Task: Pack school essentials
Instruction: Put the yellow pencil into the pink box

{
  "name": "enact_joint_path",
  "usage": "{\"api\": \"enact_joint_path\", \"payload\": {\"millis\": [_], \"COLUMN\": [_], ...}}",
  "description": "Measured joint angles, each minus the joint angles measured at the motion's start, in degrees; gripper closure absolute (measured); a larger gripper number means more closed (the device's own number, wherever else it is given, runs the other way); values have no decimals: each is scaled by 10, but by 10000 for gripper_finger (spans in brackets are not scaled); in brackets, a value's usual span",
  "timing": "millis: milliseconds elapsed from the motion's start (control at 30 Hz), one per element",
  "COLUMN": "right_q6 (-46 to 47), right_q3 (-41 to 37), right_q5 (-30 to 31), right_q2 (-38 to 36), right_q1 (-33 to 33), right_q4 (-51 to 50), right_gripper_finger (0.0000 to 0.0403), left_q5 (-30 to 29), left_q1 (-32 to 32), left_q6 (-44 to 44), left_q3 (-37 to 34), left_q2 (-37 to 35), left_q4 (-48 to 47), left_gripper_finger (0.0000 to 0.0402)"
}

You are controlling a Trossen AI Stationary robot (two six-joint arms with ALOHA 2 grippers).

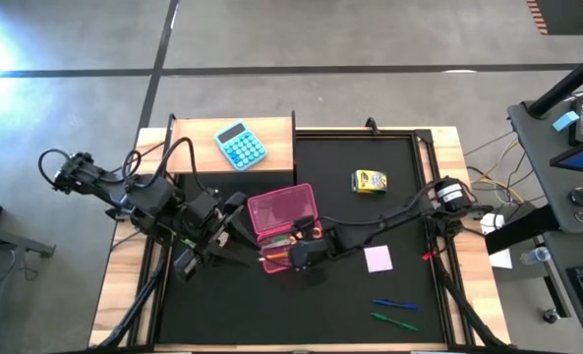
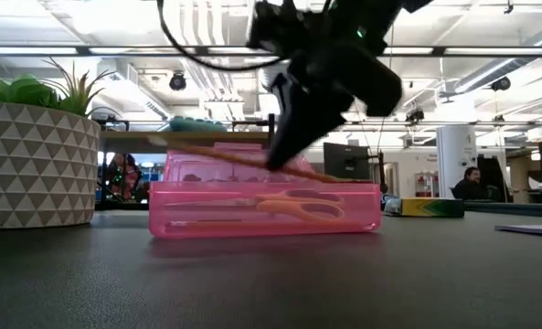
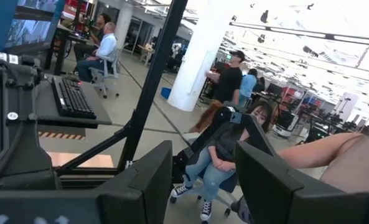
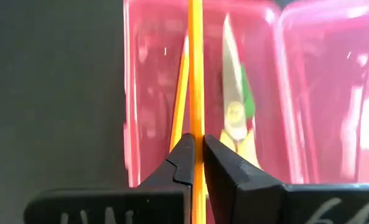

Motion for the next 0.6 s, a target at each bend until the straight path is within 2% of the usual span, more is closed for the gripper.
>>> {"api": "enact_joint_path", "payload": {"millis": [600], "right_q6": [5], "right_q3": [-3], "right_q5": [-1], "right_q2": [20], "right_q1": [0], "right_q4": [-19], "right_gripper_finger": [390], "left_q5": [1], "left_q1": [0], "left_q6": [3], "left_q3": [0], "left_q2": [-11], "left_q4": [-5], "left_gripper_finger": [244]}}
